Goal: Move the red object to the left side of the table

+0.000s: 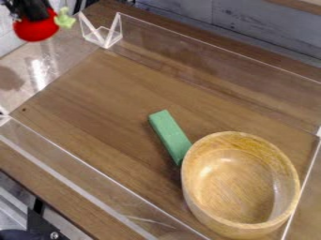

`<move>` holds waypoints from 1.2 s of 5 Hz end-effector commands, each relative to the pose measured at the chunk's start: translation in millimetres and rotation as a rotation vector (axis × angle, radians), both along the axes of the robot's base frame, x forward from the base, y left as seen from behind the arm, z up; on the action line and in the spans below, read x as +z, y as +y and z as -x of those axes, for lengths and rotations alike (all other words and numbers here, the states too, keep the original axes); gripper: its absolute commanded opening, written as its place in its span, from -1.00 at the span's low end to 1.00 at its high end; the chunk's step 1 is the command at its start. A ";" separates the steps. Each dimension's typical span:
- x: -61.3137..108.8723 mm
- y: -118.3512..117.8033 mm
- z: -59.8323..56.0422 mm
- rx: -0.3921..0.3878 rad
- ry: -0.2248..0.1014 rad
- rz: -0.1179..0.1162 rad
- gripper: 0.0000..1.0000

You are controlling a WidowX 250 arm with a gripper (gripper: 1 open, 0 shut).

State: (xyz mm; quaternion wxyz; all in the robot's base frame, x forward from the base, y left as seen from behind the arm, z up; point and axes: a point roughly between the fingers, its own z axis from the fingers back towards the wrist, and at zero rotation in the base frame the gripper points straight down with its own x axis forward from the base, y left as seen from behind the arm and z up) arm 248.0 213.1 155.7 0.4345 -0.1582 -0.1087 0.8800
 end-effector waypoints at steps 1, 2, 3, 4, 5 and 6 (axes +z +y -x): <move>8.5 -2.6 1.6 0.116 -0.028 -0.015 -1.00; 2.3 -3.7 -4.6 0.251 -0.028 0.016 -1.00; -1.3 -4.0 -6.7 0.314 -0.028 0.049 -1.00; -4.5 -4.1 -8.3 0.372 -0.028 0.081 -1.00; -8.8 -3.8 -12.9 0.475 -0.028 0.111 -1.00; -12.9 -4.3 -18.2 0.590 -0.027 0.146 -1.00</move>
